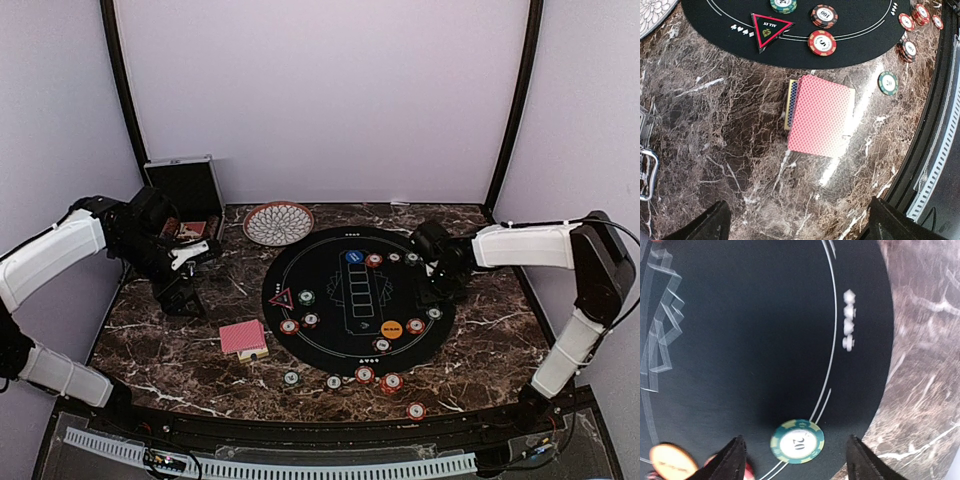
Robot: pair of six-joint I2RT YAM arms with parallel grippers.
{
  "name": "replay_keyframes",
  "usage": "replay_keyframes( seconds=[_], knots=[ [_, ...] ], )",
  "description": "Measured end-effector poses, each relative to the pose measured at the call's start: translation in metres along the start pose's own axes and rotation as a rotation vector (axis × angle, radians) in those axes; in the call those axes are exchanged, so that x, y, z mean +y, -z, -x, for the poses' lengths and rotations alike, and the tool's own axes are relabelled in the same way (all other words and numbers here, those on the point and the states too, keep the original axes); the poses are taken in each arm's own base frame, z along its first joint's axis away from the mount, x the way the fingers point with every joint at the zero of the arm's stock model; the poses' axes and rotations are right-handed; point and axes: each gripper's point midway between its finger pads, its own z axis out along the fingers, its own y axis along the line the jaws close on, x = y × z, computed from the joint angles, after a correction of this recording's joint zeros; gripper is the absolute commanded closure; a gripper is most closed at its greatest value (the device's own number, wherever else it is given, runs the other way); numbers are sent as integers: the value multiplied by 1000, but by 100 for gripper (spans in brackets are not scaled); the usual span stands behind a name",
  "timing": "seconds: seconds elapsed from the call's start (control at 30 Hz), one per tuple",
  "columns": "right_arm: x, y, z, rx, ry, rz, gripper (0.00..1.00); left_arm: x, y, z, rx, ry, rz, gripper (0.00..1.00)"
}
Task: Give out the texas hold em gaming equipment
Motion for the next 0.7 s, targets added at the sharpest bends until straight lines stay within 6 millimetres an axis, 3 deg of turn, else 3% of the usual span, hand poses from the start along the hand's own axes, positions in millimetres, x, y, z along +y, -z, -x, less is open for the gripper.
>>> replay_keyframes(
  seconds=[0.1, 0.27, 0.43, 0.7],
  knots=[
    [6, 23, 22, -65, -22, 36, 16, -11, -4, 4, 11, -43, -9, 1],
    [28, 68, 53, -189, -31, 129, 9, -32, -17, 13, 25, -134, -20, 1],
    [51, 82, 51, -202, -3, 196, 8, -47, -43, 1, 77, -213, -34, 1],
    [78, 89, 43, -190, 11, 284, 2, -45, -61, -1, 85, -301, -23, 1]
  ],
)
